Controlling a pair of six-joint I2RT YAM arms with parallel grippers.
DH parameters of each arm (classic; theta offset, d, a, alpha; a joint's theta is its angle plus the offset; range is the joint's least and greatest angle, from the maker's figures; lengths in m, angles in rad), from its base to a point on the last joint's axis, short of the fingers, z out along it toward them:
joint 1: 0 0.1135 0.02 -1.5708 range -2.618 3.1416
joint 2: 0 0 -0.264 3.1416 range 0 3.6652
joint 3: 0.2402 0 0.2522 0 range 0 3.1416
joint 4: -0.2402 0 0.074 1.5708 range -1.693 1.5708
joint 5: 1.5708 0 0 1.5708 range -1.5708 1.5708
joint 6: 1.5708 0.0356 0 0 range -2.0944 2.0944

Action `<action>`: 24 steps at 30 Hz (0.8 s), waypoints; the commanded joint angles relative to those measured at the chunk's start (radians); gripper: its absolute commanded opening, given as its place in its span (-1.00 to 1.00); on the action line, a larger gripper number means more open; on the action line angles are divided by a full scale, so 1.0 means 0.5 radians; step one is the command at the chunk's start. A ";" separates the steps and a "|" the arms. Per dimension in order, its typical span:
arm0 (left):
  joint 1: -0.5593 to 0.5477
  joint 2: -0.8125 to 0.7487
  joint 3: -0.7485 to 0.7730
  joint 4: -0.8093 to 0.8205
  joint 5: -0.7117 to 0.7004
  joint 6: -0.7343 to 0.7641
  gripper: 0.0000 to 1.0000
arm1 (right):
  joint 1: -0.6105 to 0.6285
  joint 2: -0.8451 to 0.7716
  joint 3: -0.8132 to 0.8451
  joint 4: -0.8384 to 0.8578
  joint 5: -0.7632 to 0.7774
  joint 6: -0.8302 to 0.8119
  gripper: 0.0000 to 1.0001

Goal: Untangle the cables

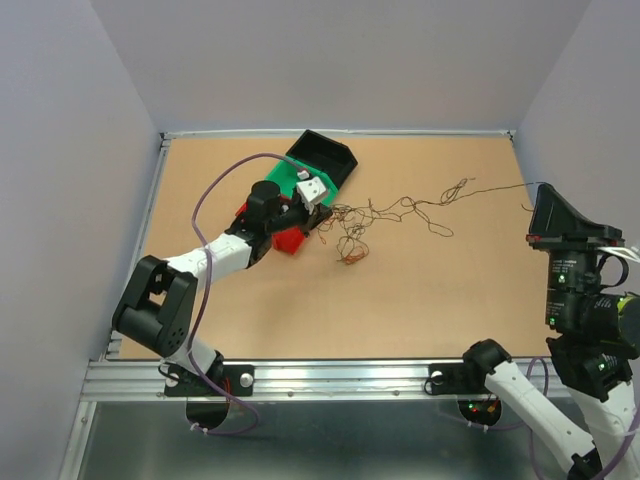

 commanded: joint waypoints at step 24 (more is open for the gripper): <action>-0.710 0.056 0.012 -0.306 -0.234 0.427 0.01 | -0.008 1.275 1.579 -0.057 -0.825 0.089 -0.99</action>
